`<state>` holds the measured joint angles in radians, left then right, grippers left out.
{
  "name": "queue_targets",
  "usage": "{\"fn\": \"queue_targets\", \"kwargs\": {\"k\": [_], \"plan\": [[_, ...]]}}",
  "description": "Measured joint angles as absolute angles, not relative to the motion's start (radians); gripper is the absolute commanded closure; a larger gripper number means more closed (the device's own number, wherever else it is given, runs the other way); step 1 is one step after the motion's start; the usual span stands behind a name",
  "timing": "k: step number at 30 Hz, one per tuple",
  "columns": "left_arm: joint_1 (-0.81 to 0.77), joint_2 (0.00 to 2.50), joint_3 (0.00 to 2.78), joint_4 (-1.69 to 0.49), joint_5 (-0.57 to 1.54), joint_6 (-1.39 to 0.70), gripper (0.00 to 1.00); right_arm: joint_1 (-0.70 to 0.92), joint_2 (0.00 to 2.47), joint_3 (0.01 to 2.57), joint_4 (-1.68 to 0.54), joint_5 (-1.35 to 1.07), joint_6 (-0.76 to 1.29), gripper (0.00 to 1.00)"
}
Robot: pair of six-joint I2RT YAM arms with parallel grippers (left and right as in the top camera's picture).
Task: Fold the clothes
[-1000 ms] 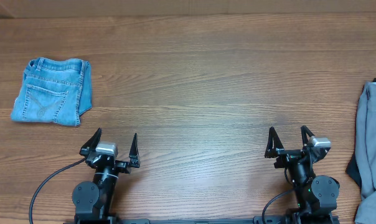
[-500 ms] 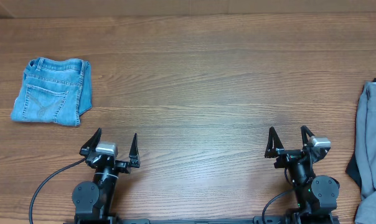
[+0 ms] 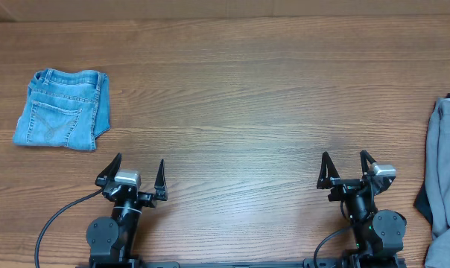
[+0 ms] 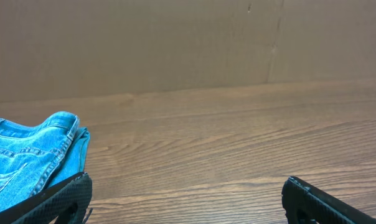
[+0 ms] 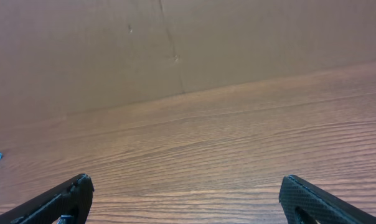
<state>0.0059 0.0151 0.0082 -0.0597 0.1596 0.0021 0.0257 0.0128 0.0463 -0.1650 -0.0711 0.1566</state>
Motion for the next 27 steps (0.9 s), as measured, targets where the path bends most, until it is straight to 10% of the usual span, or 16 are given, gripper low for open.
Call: {"fn": "queue_targets", "kwargs": {"k": [27], "plan": [[0.006,0.026,0.020,-0.067,0.321,-0.342,0.00,0.026,0.013,0.046,-0.075,-0.356,0.297,0.00]]}}
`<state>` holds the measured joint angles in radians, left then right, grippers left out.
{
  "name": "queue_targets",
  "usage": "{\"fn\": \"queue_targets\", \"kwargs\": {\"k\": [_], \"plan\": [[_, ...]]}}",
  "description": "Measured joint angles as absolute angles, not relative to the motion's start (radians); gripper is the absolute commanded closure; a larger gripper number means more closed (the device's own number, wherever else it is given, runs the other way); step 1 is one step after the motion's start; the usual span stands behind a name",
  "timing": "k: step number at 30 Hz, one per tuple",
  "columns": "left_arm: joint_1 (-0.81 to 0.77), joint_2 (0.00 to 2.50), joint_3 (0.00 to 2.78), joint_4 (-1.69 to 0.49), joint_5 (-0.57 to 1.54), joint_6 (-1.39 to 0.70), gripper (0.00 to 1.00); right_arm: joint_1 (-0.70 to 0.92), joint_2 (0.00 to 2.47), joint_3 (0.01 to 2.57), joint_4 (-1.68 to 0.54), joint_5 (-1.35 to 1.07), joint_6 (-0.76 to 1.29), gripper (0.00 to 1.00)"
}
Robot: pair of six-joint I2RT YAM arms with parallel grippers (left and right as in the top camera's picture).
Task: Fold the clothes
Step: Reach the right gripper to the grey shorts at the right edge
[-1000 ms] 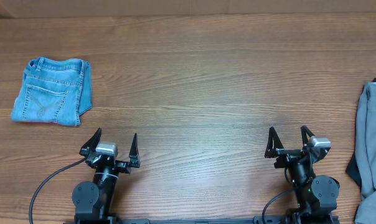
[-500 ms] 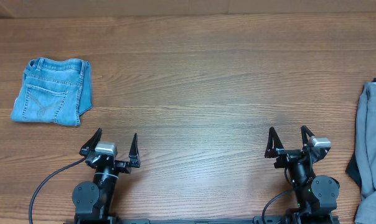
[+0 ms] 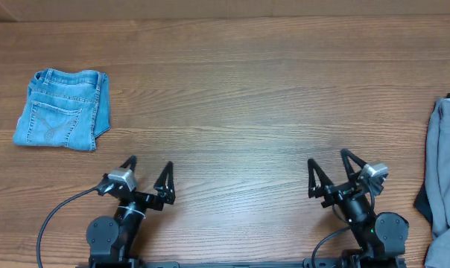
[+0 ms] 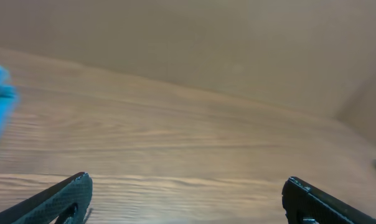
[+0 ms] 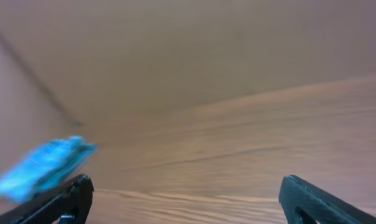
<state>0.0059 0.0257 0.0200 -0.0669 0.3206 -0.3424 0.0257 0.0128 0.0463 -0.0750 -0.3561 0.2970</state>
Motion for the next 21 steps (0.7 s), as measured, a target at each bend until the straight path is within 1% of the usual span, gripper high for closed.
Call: {"fn": "queue_targets", "kwargs": {"k": [5,10,14,17,18,19,20,21], "plan": [[0.006,0.054,0.181,-0.250,0.387,-0.329,0.00,0.026,0.014,0.091,-0.077,-0.460,0.363,0.00],[0.006,0.175,0.447,-0.462,0.315,-0.288,0.00,0.026,0.113,0.276,-0.226,-0.491,0.380,0.00],[0.006,0.348,0.641,-0.595,0.233,-0.277,0.00,0.026,0.321,0.445,-0.412,-0.482,0.387,0.00],[0.006,0.519,0.796,-0.706,0.183,-0.272,0.00,0.026,0.560,0.604,-0.599,-0.440,0.389,0.00],[0.006,0.585,0.854,-0.755,0.173,-0.270,0.00,0.026,0.624,0.645,-0.649,-0.429,0.387,0.00],[0.006,0.674,0.935,-0.830,0.163,-0.267,0.00,0.026,0.738,0.725,-0.725,-0.403,0.386,0.00],[0.006,0.703,0.960,-0.845,0.159,-0.266,0.00,0.026,0.786,0.759,-0.745,-0.392,0.381,0.00],[0.006,0.770,1.021,-0.909,0.153,-0.262,0.00,0.026,0.859,0.813,-0.792,-0.377,0.364,0.00]]}}
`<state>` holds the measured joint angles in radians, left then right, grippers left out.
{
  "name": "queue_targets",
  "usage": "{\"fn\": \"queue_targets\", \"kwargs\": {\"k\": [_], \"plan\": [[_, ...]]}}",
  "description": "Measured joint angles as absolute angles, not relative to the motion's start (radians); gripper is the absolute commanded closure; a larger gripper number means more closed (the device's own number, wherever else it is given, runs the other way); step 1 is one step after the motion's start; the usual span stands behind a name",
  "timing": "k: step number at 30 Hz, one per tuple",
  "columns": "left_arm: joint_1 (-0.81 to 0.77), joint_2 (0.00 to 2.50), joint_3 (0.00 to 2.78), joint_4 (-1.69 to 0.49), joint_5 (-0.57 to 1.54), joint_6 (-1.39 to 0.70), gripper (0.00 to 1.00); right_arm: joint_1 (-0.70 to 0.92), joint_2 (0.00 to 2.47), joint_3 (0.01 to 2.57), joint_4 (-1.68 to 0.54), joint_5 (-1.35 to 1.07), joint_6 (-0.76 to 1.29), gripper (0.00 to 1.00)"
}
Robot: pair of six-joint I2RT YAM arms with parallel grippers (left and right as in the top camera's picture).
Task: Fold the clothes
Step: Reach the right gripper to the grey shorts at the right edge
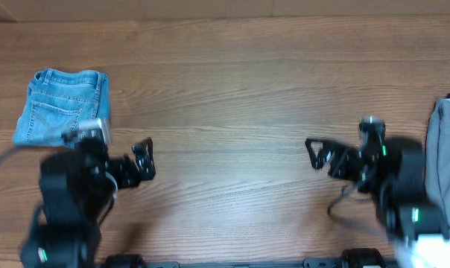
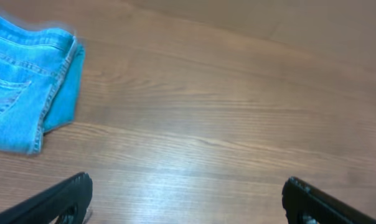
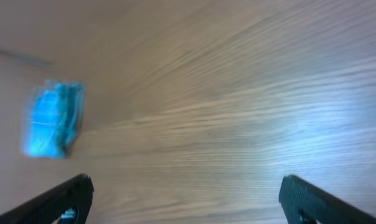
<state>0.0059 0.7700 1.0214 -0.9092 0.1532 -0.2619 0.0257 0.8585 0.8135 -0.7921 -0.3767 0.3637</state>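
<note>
Folded blue jeans (image 1: pixel 61 108) lie at the table's far left, also seen in the left wrist view as blue jeans (image 2: pixel 26 106) and, blurred, in the right wrist view as blue jeans (image 3: pixel 51 118). A grey garment (image 1: pixel 445 156) lies crumpled at the right edge, partly cut off. My left gripper (image 1: pixel 138 164) hovers open just right of the jeans, nothing between its fingers (image 2: pixel 57 202). My right gripper (image 1: pixel 319 155) is open over bare wood, pointing left, left of the grey garment, its fingers (image 3: pixel 325 199) wide apart.
The wooden table (image 1: pixel 232 82) stretches between the two garments. A brown wall runs along its far edge. A dark scrap shows at the top of the grey garment. Both arm bases sit at the near edge.
Both arms have risen from near their bases and reached out over the table. The left gripper now sits close to the jeans, the right one nearer the table's middle. Both remain open.
Both grippers stood open at the near edge, facing the far wall. Then each had turned a little inward, still low by its base. Now both are lifted and look down on the table; the jeans and grey garment have not moved.
</note>
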Motion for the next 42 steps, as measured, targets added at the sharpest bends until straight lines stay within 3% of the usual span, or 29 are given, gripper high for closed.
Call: {"fn": "queue_targets", "kwargs": {"k": [10,15,18,21,26,42], "plan": [[0.006,1.209,1.395,-1.189,0.137,-0.250,0.00,-0.006,1.453,1.301,-1.059,-0.299,0.237,0.00],[0.006,1.282,1.402,-1.230,0.138,-0.232,0.00,-0.174,1.641,1.454,-1.053,-0.223,0.307,0.00],[0.006,1.299,1.402,-1.257,0.138,-0.229,0.00,-0.305,1.724,1.524,-1.019,-0.192,0.333,0.08],[0.006,1.302,1.402,-1.269,0.137,-0.229,0.00,-0.410,1.774,1.553,-0.952,-0.148,0.347,0.14],[0.006,1.302,1.403,-1.266,0.137,-0.229,0.00,-0.504,1.814,1.556,-0.847,0.012,0.363,0.11],[0.006,1.302,1.404,-1.256,0.138,-0.229,0.00,-0.556,2.059,1.566,-0.774,0.286,0.317,0.07]]}}
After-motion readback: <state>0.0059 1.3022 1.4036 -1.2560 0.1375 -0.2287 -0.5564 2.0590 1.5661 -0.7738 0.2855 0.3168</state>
